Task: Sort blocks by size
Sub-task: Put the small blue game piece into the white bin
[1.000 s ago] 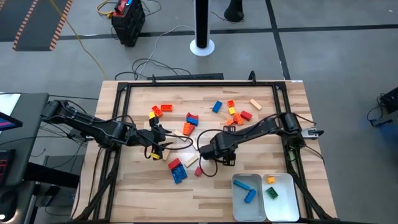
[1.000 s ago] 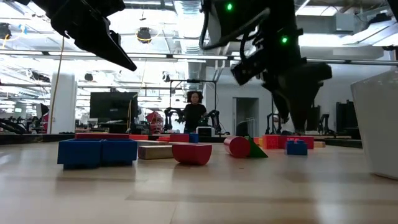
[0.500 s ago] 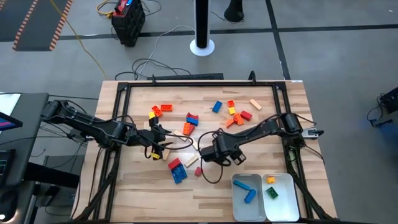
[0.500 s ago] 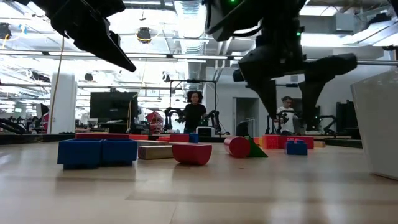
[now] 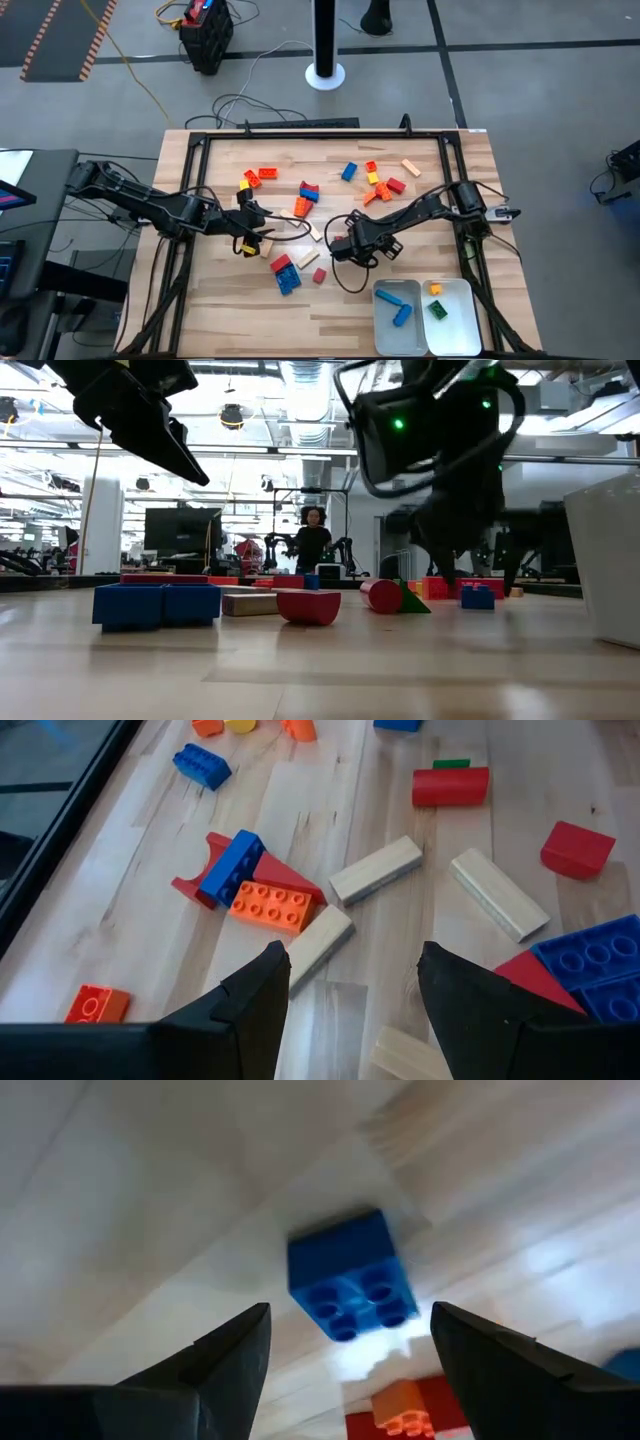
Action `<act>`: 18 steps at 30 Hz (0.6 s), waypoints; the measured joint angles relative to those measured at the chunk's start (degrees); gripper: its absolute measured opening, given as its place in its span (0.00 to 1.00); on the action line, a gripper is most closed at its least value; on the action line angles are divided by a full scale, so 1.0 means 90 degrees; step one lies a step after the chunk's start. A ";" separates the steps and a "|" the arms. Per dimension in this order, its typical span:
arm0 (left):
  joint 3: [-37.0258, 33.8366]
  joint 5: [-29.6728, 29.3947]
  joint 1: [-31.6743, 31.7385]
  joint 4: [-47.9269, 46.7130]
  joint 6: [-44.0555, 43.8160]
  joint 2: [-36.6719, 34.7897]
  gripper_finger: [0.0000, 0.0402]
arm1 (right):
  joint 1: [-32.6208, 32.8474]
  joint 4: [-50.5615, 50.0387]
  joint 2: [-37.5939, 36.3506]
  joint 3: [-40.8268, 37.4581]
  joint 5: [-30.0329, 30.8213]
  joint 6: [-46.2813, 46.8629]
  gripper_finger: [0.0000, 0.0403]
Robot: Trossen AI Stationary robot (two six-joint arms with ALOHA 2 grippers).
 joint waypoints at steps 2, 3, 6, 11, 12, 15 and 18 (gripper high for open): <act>0.0000 0.0000 0.0000 0.0000 0.0000 -0.0001 0.53 | 0.0002 0.0206 0.0000 -0.0106 -0.0005 -0.0140 0.75; 0.0000 0.0000 0.0000 0.0000 0.0000 -0.0002 0.53 | 0.0028 0.0339 0.0000 -0.0139 -0.0003 -0.0205 0.74; 0.0000 -0.0001 0.0000 0.0003 0.0004 0.0000 0.53 | 0.0099 0.0578 0.0000 -0.0191 -0.0002 -0.0417 0.69; 0.0000 -0.0002 0.0000 0.0012 0.0034 0.0000 0.53 | 0.0141 0.0721 0.0000 -0.0189 -0.0002 -0.0563 0.58; 0.0000 -0.0002 0.0000 0.0012 0.0036 0.0000 0.53 | 0.0137 0.0716 0.0000 -0.0189 -0.0023 -0.0560 0.55; 0.0000 -0.0002 0.0000 0.0012 0.0032 0.0000 0.53 | 0.0125 0.0707 0.0000 -0.0189 -0.0106 -0.0521 0.44; 0.0000 -0.0002 0.0000 0.0012 0.0031 0.0000 0.53 | 0.0188 0.0600 0.0000 -0.0179 -0.0117 -0.0511 0.40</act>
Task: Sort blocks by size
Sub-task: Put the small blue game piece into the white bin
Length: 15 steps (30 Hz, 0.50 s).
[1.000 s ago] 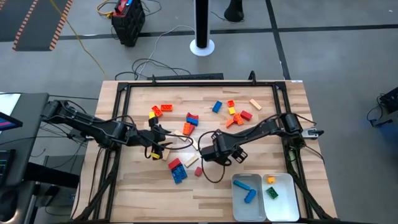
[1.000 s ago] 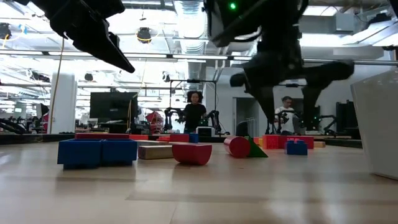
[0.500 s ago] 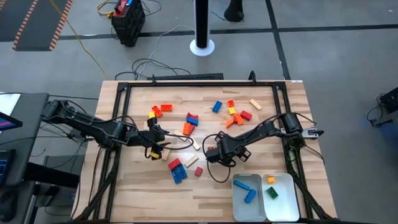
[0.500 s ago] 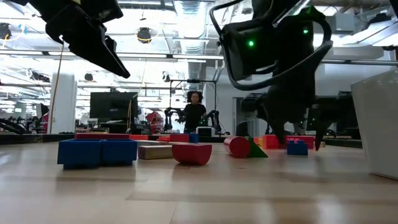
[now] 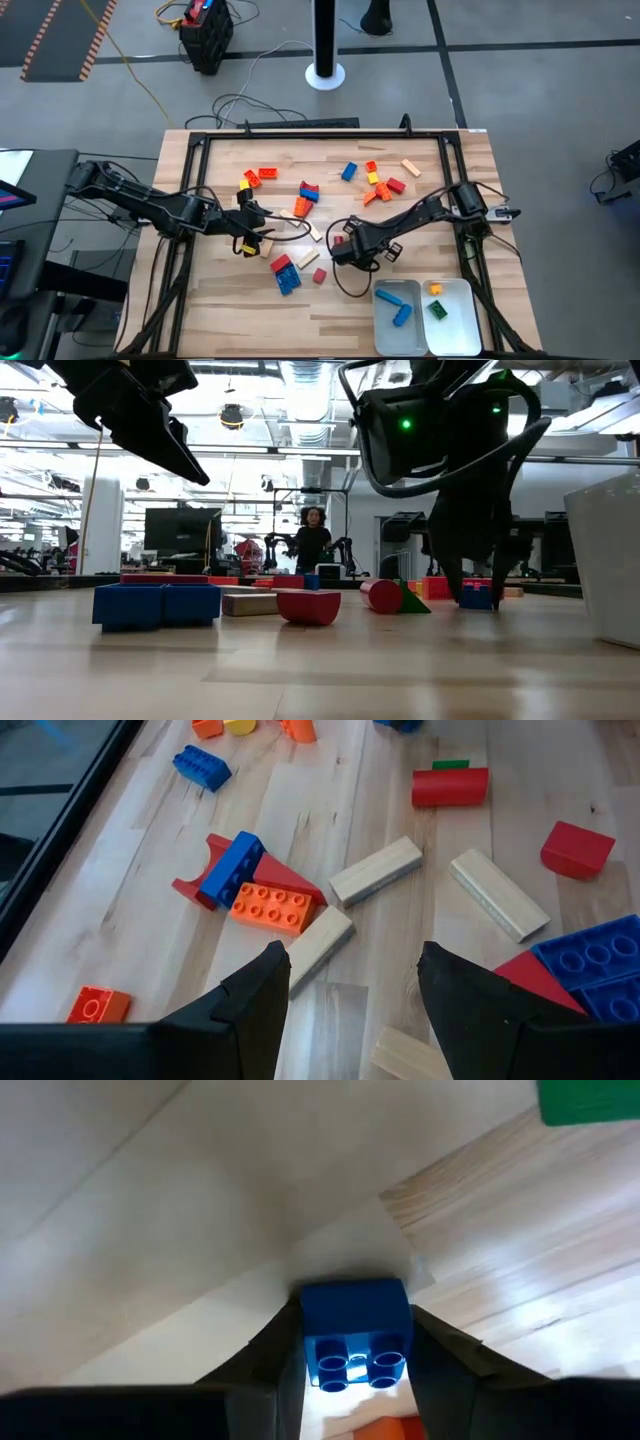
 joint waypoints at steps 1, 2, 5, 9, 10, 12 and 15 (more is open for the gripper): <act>0.0000 0.0000 0.0000 0.0000 -0.0002 0.0000 0.53 | 0.0024 -0.0088 0.0000 0.0000 -0.0002 0.0016 0.40; 0.0000 0.0000 0.0000 0.0000 -0.0002 0.0000 0.53 | 0.0050 -0.0156 -0.0002 0.0005 -0.0002 0.0079 0.40; 0.0000 0.0000 0.0000 0.0001 -0.0004 0.0000 0.53 | 0.0119 -0.0654 -0.0072 0.0062 -0.0039 0.0676 0.40; 0.0000 -0.0002 0.0000 0.0047 -0.0001 0.0000 0.53 | 0.0231 -0.1324 -0.0548 0.0129 -0.0059 0.1842 0.40; 0.0000 -0.0002 0.0000 0.0077 0.0017 0.0000 0.53 | 0.0276 -0.1420 -0.0726 0.0129 -0.0098 0.2155 0.40; 0.0000 -0.0005 0.0000 0.0174 0.0066 0.0000 0.53 | 0.0411 -0.1557 -0.1153 0.0129 -0.0285 0.2851 0.40; 0.0000 -0.0007 0.0000 0.0242 0.0084 0.0000 0.53 | 0.0711 -0.1595 -0.1848 0.0129 -0.0768 0.3993 0.41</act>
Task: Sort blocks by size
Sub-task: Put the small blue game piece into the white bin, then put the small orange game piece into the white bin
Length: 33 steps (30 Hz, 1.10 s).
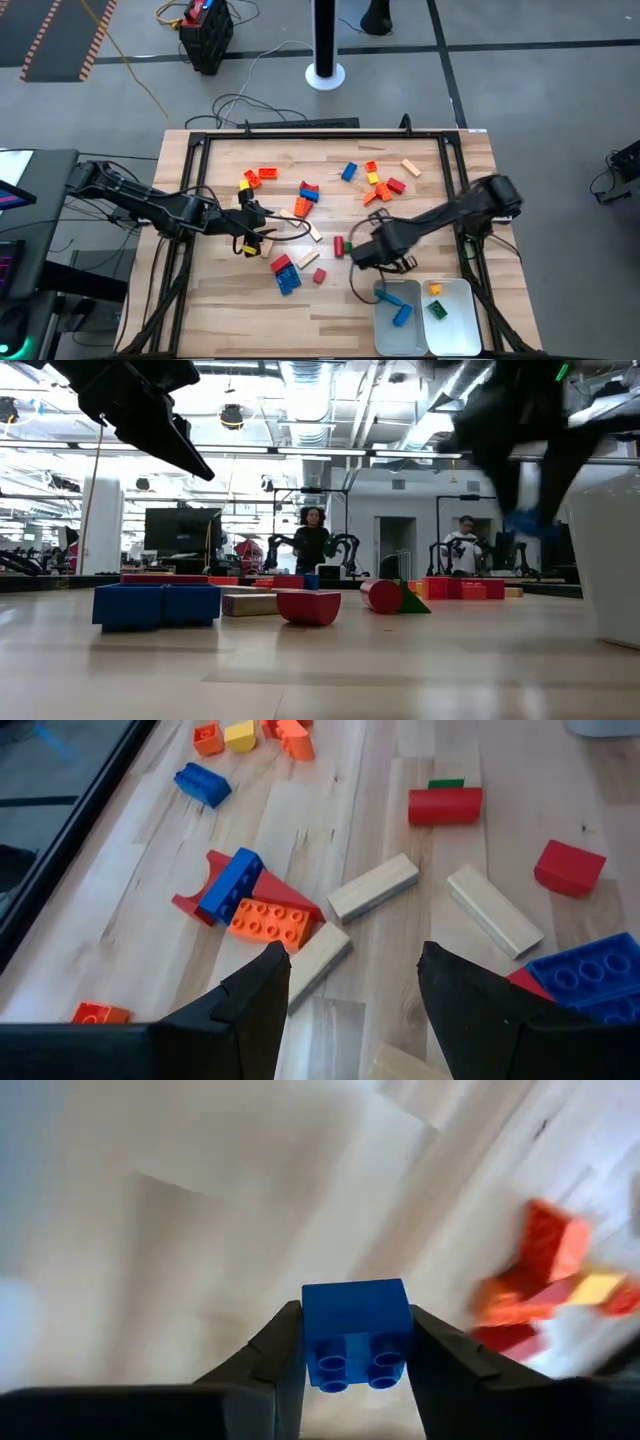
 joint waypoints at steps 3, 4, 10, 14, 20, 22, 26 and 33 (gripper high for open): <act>0.0000 0.0000 0.0000 -0.0004 0.0025 0.0000 0.53 | 0.0371 0.0019 -0.0655 0.0000 -0.0658 0.1444 0.42; 0.0000 0.0000 0.0000 -0.0004 0.0025 0.0000 0.53 | 0.0506 0.0023 -0.0852 0.0002 -0.0852 0.2021 0.42; 0.0000 0.0000 0.0000 0.0087 0.0108 0.0000 0.53 | 0.1562 0.0047 -0.1699 0.0002 -0.1415 0.5576 0.42; 0.0000 0.0001 0.0000 0.0337 0.0221 -0.0001 0.53 | 0.2401 0.0044 -0.1749 0.0002 -0.1413 0.7155 0.43; 0.0000 0.0002 0.0000 0.0453 0.0317 -0.0001 0.53 | 0.3298 -0.0004 -0.1314 0.0002 -0.1410 0.8339 0.46; 0.0000 0.0002 0.0000 0.0455 0.0317 0.0000 0.53 | 0.3423 -0.0079 -0.1153 0.0000 -0.1410 0.8888 0.49; 0.0000 0.0002 0.0000 0.0477 0.0408 0.0000 0.53 | 0.3482 -0.0145 -0.0990 -0.0002 -0.1528 0.9666 0.56; 0.0000 0.0007 0.0001 0.0656 0.0484 0.0000 0.53 | 0.3070 -0.0309 -0.1173 0.0014 -0.1850 0.9309 0.62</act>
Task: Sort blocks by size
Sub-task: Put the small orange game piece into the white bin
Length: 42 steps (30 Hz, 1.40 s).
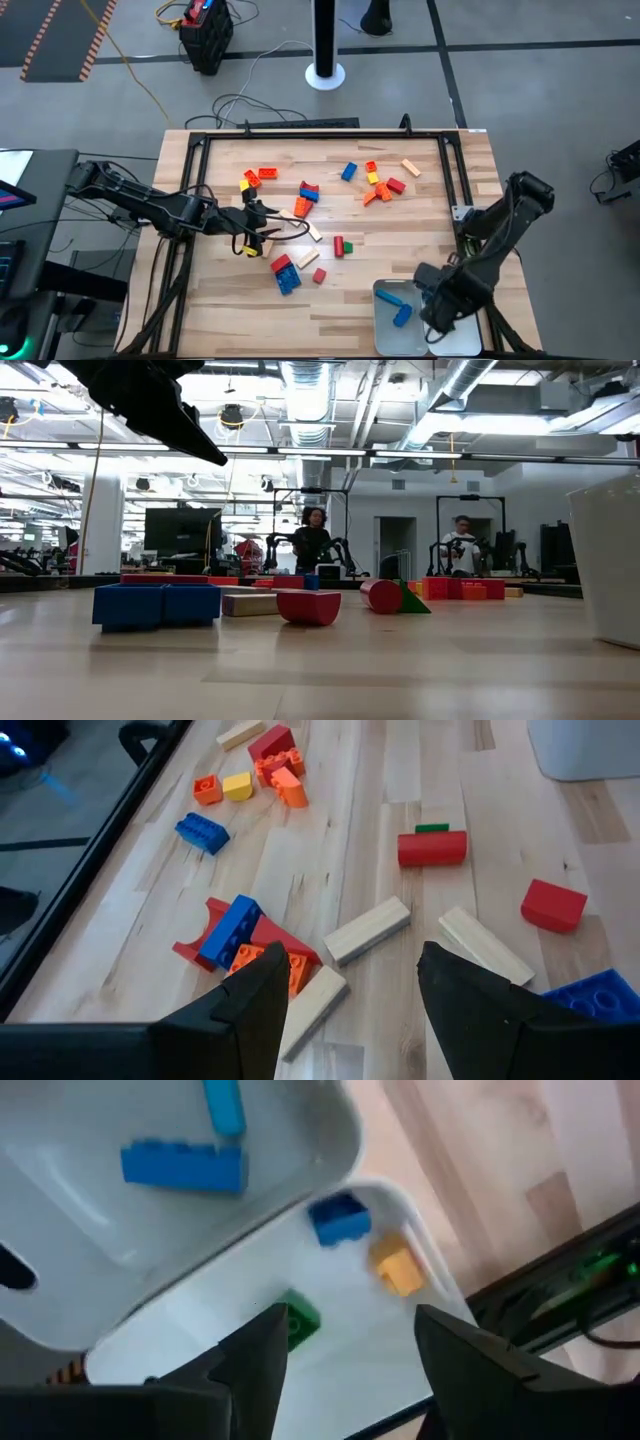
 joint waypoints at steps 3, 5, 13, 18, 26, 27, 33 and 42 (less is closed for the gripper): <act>0.0000 0.0000 -0.0001 0.0001 0.0000 0.0000 0.53 | -0.0461 -0.0491 -0.0172 0.0003 0.0596 -0.0262 0.62; 0.0000 0.0000 0.0000 0.0008 -0.0003 -0.0001 0.53 | -0.0847 -0.0769 -0.0262 0.0003 0.1285 -0.0515 0.62; 0.0000 0.0002 0.0001 -0.0043 -0.0106 0.0000 0.53 | -0.2966 -0.0392 -0.0355 -0.0414 0.2345 -0.3391 0.62; -0.0088 0.0002 0.0001 -0.0170 -0.0321 -0.0002 0.53 | -0.4345 0.0749 -0.0616 -0.1280 0.2315 -0.4932 0.62; -0.0400 0.0001 0.0017 -0.0106 -0.0412 -0.0002 0.53 | -0.6256 0.2118 -0.1112 -0.2211 0.2267 -0.6319 0.62; -0.0437 0.0001 0.0029 -0.0020 -0.0391 -0.0002 0.53 | -0.6479 0.2278 -0.1140 -0.2282 0.2236 -0.6460 0.62; -0.0568 -0.0002 0.0147 0.0094 -0.0408 -0.0002 0.53 | -0.7535 0.2934 -0.1147 -0.2544 0.2139 -0.7151 0.62; -0.0580 -0.0005 0.0293 0.0102 -0.0306 -0.0002 0.53 | -0.7940 0.3755 -0.0930 -0.2646 0.0718 -0.8143 0.62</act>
